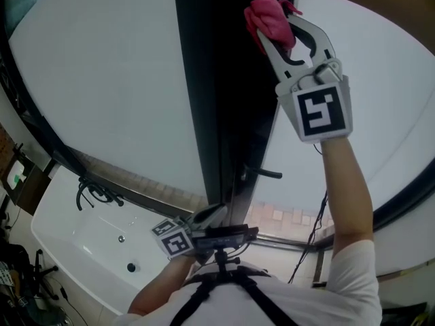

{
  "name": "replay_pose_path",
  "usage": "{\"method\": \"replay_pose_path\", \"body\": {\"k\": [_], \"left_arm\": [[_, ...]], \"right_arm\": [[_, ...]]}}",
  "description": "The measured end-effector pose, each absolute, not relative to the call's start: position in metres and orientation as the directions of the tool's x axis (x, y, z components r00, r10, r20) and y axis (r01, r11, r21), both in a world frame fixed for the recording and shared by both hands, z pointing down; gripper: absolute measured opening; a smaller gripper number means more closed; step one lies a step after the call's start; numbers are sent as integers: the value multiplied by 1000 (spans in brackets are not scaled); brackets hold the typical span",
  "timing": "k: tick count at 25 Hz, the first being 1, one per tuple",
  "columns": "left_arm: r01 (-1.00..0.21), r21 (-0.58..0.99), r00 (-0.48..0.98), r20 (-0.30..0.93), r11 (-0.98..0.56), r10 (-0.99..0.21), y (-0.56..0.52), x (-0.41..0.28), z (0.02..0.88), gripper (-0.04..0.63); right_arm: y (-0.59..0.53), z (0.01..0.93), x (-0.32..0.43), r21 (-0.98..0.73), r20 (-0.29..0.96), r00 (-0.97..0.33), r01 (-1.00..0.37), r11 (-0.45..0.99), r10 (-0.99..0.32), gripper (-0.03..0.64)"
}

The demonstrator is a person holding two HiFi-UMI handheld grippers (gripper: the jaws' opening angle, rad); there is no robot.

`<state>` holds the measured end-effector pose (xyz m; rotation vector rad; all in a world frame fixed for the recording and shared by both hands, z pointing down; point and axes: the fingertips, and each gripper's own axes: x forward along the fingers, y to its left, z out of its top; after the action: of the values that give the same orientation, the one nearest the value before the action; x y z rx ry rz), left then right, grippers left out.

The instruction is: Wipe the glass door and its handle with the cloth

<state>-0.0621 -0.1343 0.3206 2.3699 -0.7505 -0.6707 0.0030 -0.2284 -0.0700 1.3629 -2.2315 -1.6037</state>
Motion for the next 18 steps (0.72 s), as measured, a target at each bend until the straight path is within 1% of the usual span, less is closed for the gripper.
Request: {"method": "replay_pose_path", "body": {"k": [5,18], "left_arm": [[-346,643,724,-280,-683,-630,-134,-62,323,-8],[-310,665,737,-283,-679,-614,-135,-54,332,-8]], "right_arm": [[-231,-60,-3,813,-398,-605,-581,42,-689,103],[-235,-25,-7,833,-330,-621,-546,91,-711,104]]}}
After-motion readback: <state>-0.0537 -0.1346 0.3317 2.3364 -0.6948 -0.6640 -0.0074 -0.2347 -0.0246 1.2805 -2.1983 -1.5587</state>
